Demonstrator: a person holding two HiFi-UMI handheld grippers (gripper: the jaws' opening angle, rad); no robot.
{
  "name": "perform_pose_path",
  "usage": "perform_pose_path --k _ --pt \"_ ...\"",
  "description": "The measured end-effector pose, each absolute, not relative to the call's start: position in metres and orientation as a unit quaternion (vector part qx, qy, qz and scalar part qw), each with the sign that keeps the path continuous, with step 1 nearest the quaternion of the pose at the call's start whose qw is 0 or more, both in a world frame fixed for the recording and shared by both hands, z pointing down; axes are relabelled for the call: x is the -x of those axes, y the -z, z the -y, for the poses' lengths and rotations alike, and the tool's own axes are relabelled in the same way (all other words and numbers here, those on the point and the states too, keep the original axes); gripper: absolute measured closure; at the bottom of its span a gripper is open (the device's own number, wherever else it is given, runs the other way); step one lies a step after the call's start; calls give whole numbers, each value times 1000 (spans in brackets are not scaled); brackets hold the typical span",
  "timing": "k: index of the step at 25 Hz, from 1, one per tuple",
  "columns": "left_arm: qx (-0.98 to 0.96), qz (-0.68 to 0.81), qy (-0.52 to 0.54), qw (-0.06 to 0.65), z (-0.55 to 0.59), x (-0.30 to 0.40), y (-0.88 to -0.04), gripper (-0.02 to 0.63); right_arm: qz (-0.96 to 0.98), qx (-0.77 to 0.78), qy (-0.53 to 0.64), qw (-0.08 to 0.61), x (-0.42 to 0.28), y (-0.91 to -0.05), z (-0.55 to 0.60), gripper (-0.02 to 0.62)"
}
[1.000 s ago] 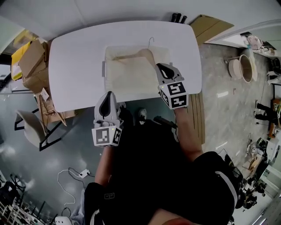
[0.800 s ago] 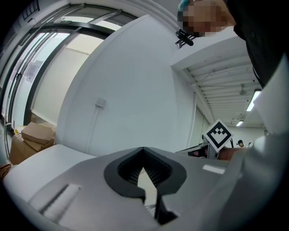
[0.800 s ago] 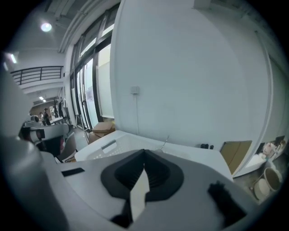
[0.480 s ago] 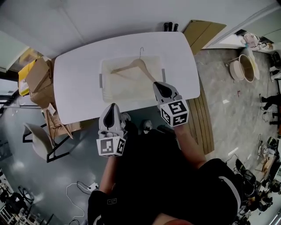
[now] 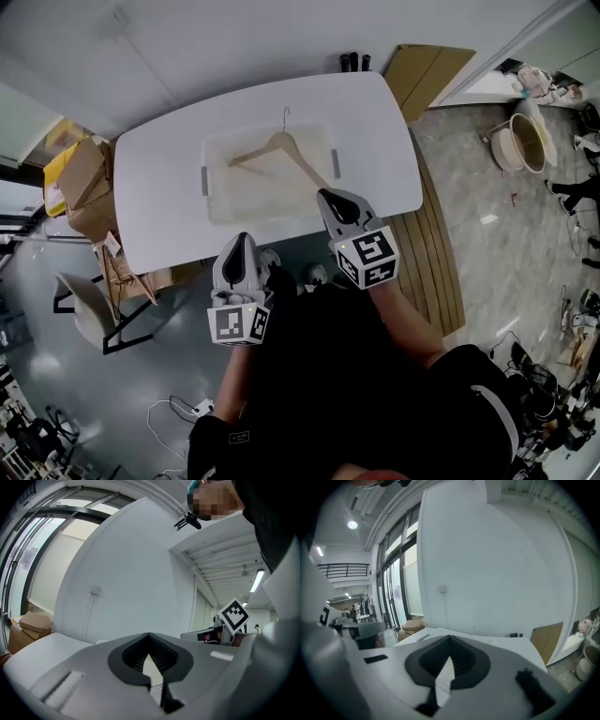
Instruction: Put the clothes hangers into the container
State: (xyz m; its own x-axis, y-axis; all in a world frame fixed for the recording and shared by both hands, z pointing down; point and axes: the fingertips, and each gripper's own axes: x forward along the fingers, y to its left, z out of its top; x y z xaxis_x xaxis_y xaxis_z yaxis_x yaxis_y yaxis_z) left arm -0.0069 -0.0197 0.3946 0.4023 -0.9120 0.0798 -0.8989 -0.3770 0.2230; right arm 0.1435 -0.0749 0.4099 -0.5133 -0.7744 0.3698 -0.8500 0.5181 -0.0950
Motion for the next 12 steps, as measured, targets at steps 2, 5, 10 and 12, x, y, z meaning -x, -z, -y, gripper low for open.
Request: perform_pose_path --k 2,5,10,12 --pt "-829 546 27 115 18 3 -394 600 861 -471 -132 138 -146 -409 72 581" --pt "-827 549 26 115 15 -1 -394 601 862 -471 -133 134 -153 -410 68 580" --pt "-831 545 24 108 14 -9 -393 601 859 -475 -140 126 -167 -414 63 580" --pt "-830 546 23 108 15 -11 -392 601 858 -477 -141 126 -171 -415 62 580"
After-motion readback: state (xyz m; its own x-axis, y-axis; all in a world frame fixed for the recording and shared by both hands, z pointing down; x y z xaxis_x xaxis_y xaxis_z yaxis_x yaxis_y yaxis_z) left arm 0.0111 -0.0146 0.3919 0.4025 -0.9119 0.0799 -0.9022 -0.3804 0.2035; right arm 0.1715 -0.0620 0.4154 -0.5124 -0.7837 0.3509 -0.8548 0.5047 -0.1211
